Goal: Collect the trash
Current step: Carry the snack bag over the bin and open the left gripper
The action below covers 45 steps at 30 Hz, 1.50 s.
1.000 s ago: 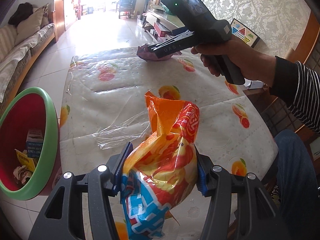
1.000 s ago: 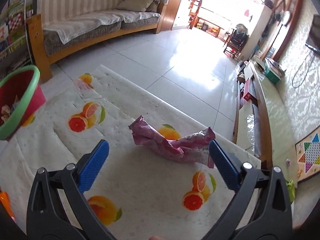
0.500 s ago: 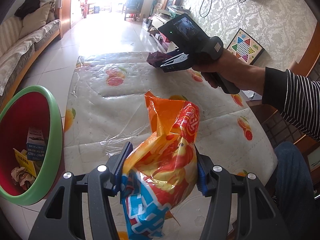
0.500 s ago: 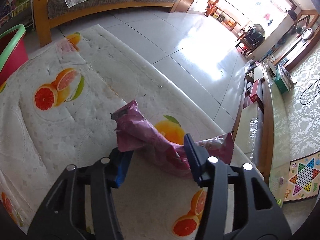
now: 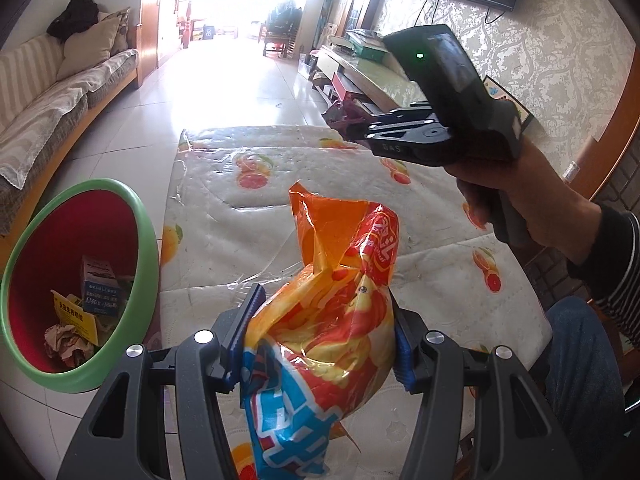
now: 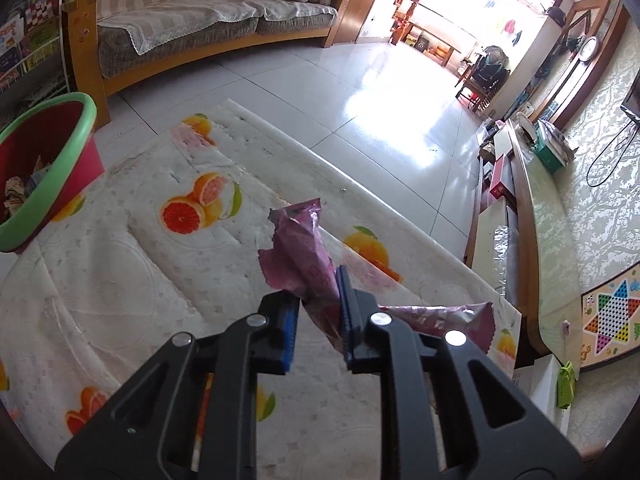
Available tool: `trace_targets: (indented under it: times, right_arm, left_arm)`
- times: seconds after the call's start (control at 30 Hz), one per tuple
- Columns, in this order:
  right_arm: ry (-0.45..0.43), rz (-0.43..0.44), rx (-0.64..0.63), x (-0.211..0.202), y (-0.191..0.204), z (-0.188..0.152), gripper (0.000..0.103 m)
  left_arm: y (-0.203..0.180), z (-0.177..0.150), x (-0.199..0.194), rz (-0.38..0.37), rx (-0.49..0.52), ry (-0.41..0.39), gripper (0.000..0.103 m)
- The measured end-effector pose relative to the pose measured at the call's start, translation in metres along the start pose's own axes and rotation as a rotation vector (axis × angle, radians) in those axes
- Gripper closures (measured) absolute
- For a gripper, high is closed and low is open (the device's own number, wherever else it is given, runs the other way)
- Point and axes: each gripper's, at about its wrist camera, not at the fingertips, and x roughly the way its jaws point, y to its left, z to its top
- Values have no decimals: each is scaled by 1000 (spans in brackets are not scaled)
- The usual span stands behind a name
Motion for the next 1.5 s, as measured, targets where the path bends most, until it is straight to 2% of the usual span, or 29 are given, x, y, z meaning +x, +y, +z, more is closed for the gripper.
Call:
trace_targets:
  times: [0.33,0.6,0.9,1.23,1.5]
  right_arm:
    - [-150,74,146,-109,29,2,85]
    - [-212,165,242,-149,54,1,85]
    - [-236,232,244,-169,91,2,85]
    - [-233,263,193,-163,122,20,85]
    - [-214,279,185,-146,141,33,85]
  left_arm:
    - [27,8,-47,74,-46,-77,50]
    - [65,20,-74,160,-70,-117,49]
    - [121,32,-85,266,-138,-138,49]
    - [180,40,-63,356,-186,-118,48]
    - [214,27,-39,362,-225,-74,46]
